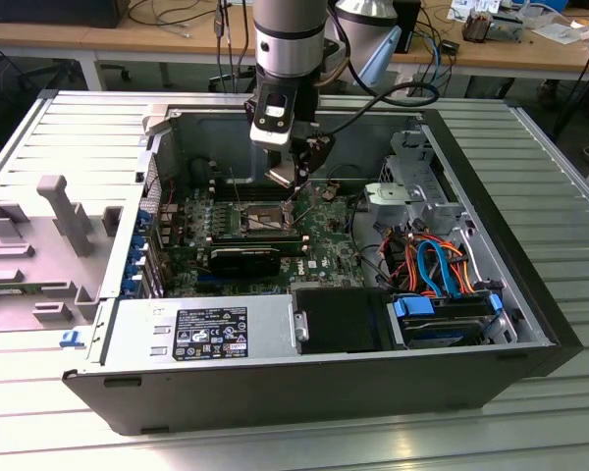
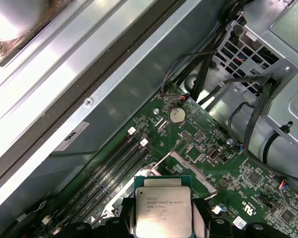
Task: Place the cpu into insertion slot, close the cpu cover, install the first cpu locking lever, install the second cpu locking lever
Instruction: 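Place the cpu into insertion slot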
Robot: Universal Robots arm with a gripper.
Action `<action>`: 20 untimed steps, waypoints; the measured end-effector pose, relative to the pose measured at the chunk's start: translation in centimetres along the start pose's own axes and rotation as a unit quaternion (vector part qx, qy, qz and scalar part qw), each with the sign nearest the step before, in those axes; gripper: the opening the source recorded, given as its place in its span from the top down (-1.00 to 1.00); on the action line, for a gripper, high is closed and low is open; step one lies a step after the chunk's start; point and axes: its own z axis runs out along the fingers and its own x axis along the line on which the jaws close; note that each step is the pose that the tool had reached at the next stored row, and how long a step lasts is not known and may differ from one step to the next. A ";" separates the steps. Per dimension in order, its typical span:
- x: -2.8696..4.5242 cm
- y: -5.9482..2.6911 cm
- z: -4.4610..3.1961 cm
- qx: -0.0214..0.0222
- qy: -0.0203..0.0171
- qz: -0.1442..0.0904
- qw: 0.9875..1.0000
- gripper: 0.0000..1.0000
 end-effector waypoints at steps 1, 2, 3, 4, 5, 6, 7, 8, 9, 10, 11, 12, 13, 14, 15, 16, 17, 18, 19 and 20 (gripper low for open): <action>0.00 0.00 0.00 0.000 0.000 0.001 1.000 -0.09; 0.00 0.00 0.01 0.000 0.000 0.002 1.000 -0.09; 0.00 0.00 0.02 0.000 0.000 0.004 1.000 -0.09; 0.00 0.00 0.02 0.000 0.000 0.005 1.000 -0.09; 0.00 0.00 0.02 0.000 -0.001 0.005 1.000 -0.09; 0.00 0.00 0.03 0.000 -0.001 0.007 1.000 -0.09; 0.00 0.00 0.03 0.000 -0.001 0.007 1.000 -0.09; 0.00 0.00 0.04 0.000 -0.001 0.008 1.000 -0.09; 0.00 0.00 0.04 0.000 -0.001 0.009 1.000 -0.09; 0.00 0.00 0.04 0.000 -0.001 0.009 1.000 -0.09; 0.00 0.00 0.05 0.000 -0.001 0.009 1.000 -0.09; 0.00 -0.01 0.05 0.000 -0.001 0.010 1.000 -0.09; 0.00 -0.01 0.06 0.000 -0.001 0.010 1.000 -0.09; 0.00 -0.01 0.06 0.000 -0.001 0.010 1.000 -0.09; 0.00 -0.01 0.07 0.000 -0.001 0.011 1.000 -0.09; 0.00 -0.01 0.08 0.000 -0.001 0.012 1.000 -0.09; 0.00 -0.01 0.08 0.000 -0.001 0.012 1.000 -0.09; 0.00 -0.01 0.09 0.000 -0.001 0.013 1.000 -0.09; 0.00 -0.01 0.09 0.000 -0.001 0.013 1.000 -0.09; 0.00 -0.01 0.10 0.000 -0.001 0.013 1.000 -0.09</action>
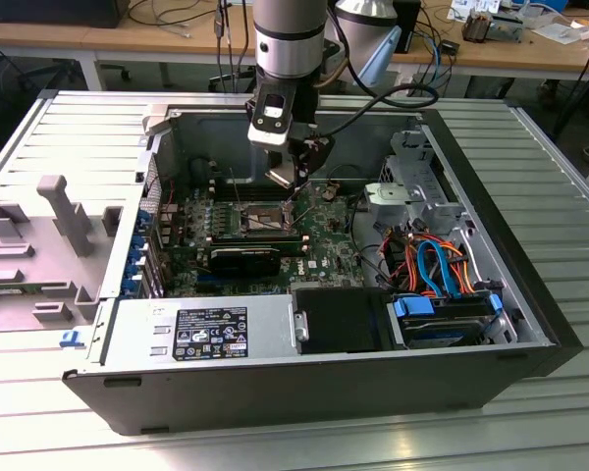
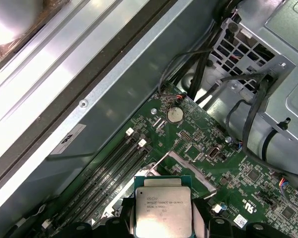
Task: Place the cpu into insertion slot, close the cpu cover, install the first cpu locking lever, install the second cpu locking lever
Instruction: 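Place the cpu into insertion slot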
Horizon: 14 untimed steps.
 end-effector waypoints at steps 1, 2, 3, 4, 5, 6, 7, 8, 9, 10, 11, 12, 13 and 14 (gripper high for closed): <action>0.00 0.00 0.00 0.000 0.000 0.000 1.000 -0.09; 0.00 0.00 0.00 0.000 0.000 0.001 1.000 -0.09; 0.00 0.00 0.01 0.000 0.000 0.001 1.000 -0.09; 0.00 0.00 0.01 0.000 0.000 0.001 1.000 -0.09; 0.00 0.00 0.01 0.000 0.000 0.002 1.000 -0.09; 0.00 0.00 0.02 0.000 0.000 0.002 1.000 -0.09; 0.00 0.00 0.02 0.000 0.000 0.002 1.000 -0.09; 0.00 0.00 0.02 0.000 0.000 0.003 1.000 -0.09; 0.00 0.00 0.03 0.000 0.000 0.003 1.000 -0.09; 0.00 0.00 0.03 0.000 0.000 0.003 1.000 -0.09; 0.00 0.00 0.03 0.000 0.000 0.004 1.000 -0.09; 0.00 0.00 0.04 0.000 0.000 0.004 1.000 -0.09; 0.00 0.00 0.04 0.000 0.000 0.004 1.000 -0.09; 0.00 0.00 0.05 0.000 0.000 0.005 1.000 -0.09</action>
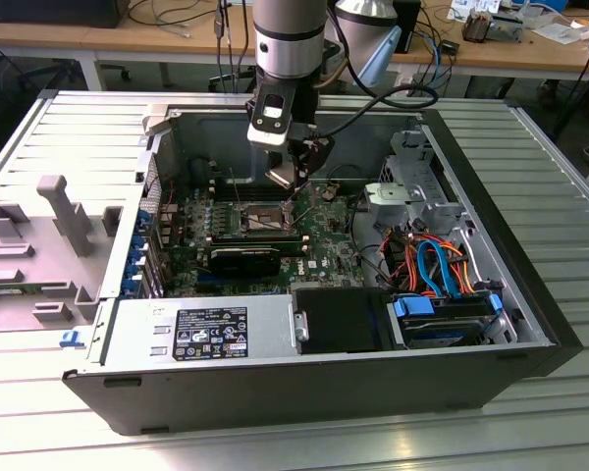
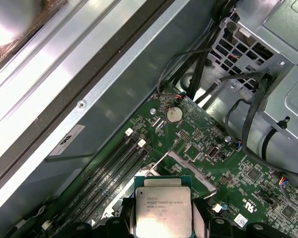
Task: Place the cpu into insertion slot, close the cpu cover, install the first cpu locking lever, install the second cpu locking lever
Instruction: 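Place the cpu into insertion slot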
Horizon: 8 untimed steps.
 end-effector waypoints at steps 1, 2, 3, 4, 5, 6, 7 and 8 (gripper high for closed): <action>0.00 0.00 0.00 0.000 0.000 0.000 1.000 -0.09; 0.00 0.00 0.01 0.000 0.000 0.000 1.000 -0.09; 0.00 0.00 0.01 0.000 0.000 0.001 1.000 -0.09; 0.00 0.00 0.01 0.000 0.000 0.001 1.000 -0.09; 0.00 0.00 0.02 0.000 0.000 0.001 1.000 -0.09; 0.00 0.00 0.02 0.000 0.000 0.002 1.000 -0.09; 0.00 0.00 0.03 0.000 0.000 0.002 1.000 -0.09; 0.00 0.00 0.03 0.000 0.000 0.002 1.000 -0.09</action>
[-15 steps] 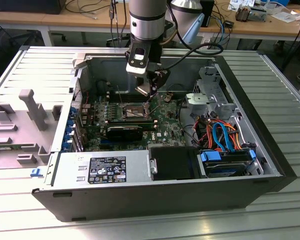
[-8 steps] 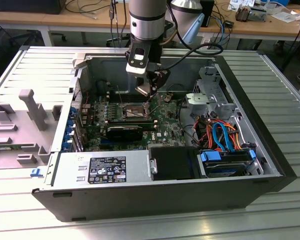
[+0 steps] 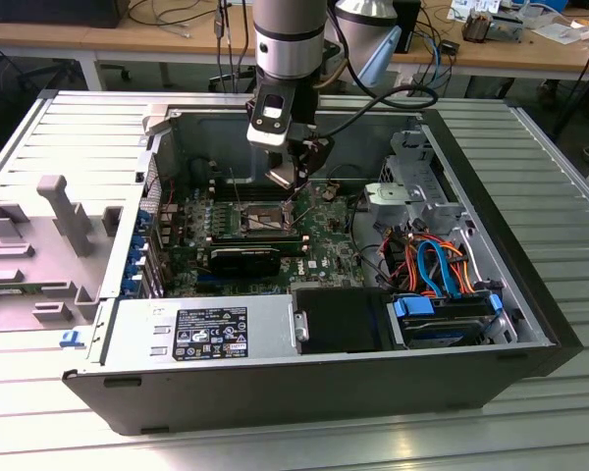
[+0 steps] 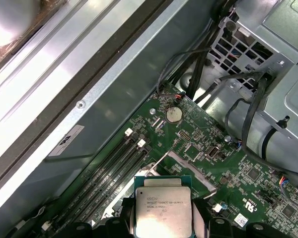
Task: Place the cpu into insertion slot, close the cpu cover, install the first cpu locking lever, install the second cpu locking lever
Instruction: 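Place the cpu into insertion slot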
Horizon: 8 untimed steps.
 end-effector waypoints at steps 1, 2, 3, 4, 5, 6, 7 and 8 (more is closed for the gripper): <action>0.00 0.00 0.01 0.000 0.000 0.000 1.000 -0.09; 0.00 0.00 0.01 0.000 0.000 0.000 1.000 -0.09; 0.00 0.00 0.02 0.000 0.000 0.001 1.000 -0.09; 0.00 0.00 0.02 0.000 0.000 0.001 1.000 -0.09; 0.00 0.00 0.02 0.000 0.000 0.001 1.000 -0.09; 0.00 0.00 0.03 0.000 0.000 0.001 1.000 -0.09; 0.00 0.00 0.03 0.000 0.000 0.002 1.000 -0.09; 0.00 0.00 0.03 0.000 0.000 0.002 1.000 -0.09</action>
